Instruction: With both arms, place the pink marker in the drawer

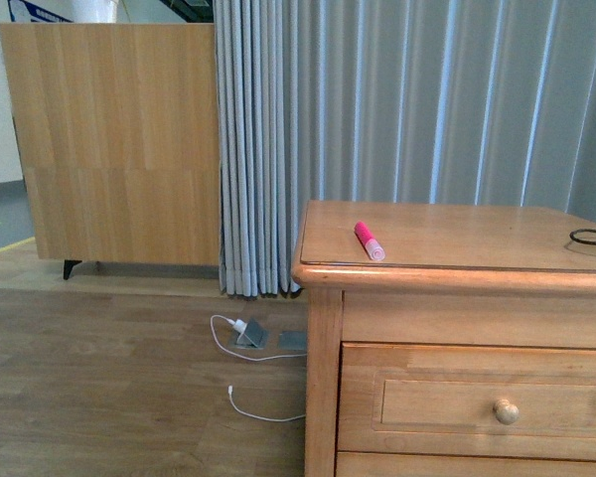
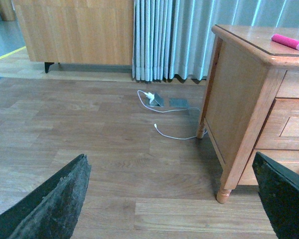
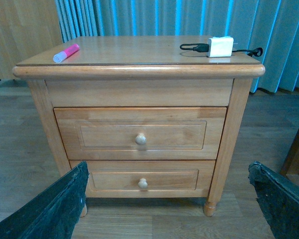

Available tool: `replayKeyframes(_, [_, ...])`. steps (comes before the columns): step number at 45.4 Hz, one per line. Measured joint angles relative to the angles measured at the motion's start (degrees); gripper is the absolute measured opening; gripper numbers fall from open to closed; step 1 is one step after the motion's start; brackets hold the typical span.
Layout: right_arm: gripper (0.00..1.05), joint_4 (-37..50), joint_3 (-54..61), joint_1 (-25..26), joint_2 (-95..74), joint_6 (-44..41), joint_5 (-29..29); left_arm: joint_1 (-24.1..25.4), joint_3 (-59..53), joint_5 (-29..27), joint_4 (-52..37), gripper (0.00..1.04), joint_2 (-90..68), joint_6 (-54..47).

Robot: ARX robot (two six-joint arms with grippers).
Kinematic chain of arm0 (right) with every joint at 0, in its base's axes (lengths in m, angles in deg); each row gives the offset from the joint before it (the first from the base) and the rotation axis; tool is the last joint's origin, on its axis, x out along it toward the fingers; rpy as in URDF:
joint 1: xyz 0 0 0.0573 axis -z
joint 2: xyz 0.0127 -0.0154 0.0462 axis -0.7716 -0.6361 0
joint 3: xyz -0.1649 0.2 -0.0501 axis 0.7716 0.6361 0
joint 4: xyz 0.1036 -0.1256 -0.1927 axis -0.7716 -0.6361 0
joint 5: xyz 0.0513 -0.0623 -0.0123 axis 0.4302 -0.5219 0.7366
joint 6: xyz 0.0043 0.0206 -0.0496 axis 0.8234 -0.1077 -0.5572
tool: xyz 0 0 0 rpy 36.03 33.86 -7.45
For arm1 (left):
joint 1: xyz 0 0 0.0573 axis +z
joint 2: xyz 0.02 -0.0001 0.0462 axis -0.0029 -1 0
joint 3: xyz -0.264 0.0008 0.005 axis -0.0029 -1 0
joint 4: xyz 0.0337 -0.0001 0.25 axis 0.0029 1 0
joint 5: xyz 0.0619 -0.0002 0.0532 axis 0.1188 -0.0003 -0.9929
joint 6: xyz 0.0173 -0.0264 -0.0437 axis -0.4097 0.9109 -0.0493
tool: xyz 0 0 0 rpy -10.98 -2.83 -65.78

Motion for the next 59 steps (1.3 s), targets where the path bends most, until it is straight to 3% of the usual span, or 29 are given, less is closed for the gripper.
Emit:
replayKeyframes(30, [0.96, 0.0, 0.0, 0.0, 0.0, 0.0, 0.0, 0.0, 0.0, 0.0, 0.0, 0.99, 0.0, 0.0])
replayKeyframes(35, [0.96, -7.5, -2.3, -1.3, -3.5, 0.4, -2.1, 0.0, 0.0, 0.0, 0.0, 0.99, 0.0, 0.0])
replayKeyframes(39, [0.96, -8.7, -2.6, -2.8, -7.3, 1.6, -2.7, 0.0, 0.0, 0.0, 0.0, 0.99, 0.0, 0.0])
replayKeyframes(48, [0.96, 4.9, -6.9, -7.7, -26.1, 4.3, -4.3, 0.0, 0.0, 0.0, 0.0, 0.99, 0.0, 0.0])
replayKeyframes(55, [0.96, 23.6, -14.7, -12.0, -56.6, 4.5, -3.8, 0.0, 0.0, 0.0, 0.0, 0.99, 0.0, 0.0])
replayKeyframes(59, [0.96, 27.2, -19.2, -12.5, -68.3, 4.5, -3.7, 0.0, 0.0, 0.0, 0.0, 0.99, 0.0, 0.0])
